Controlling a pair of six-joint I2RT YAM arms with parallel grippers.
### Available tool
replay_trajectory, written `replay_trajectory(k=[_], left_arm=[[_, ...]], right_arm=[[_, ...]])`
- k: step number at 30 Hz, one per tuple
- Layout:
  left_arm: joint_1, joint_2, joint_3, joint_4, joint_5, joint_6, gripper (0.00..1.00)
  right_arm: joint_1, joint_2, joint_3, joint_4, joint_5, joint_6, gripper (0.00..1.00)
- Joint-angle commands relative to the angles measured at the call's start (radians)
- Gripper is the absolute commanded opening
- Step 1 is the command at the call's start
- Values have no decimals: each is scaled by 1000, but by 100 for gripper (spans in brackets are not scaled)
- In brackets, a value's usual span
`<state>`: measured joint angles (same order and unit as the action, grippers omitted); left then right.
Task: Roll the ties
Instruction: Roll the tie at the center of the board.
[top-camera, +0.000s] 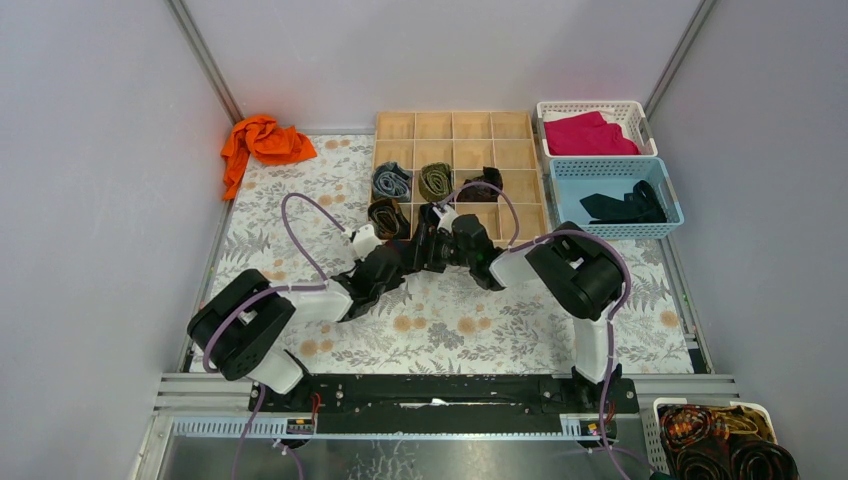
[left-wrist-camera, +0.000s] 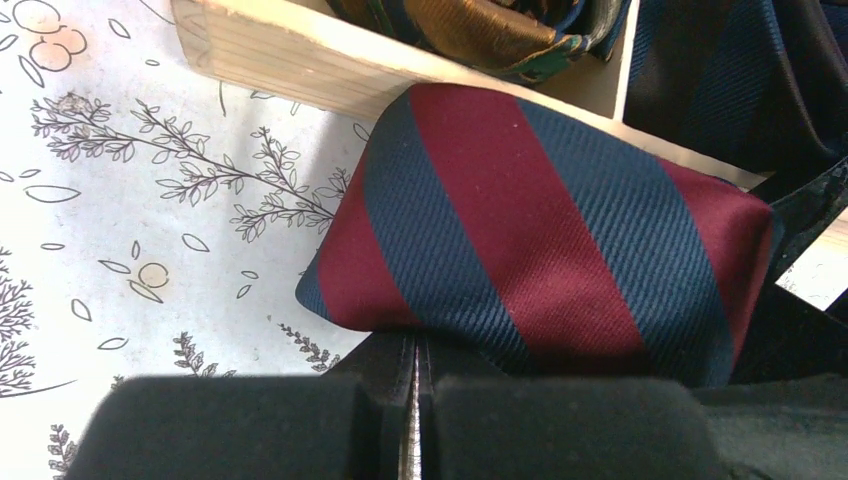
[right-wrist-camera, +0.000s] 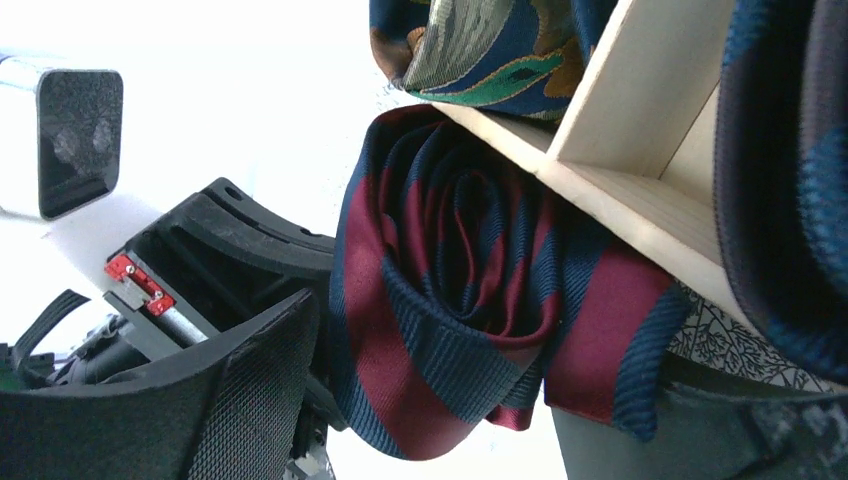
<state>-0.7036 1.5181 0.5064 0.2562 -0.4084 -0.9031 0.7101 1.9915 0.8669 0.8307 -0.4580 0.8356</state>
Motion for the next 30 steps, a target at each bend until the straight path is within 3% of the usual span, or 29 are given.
replay_trajectory(k=[1,19,30], left_arm=[[13,45,0,-2,25,35,0],[36,-30,-50,-3,37,62,0],[39,-160,-85,-79,32,66,0]], right_arm=[[15,100,30,-145,119,62,85],[19,138,68,-199,210,70,56],[36,110,71,-239,234,8,30]])
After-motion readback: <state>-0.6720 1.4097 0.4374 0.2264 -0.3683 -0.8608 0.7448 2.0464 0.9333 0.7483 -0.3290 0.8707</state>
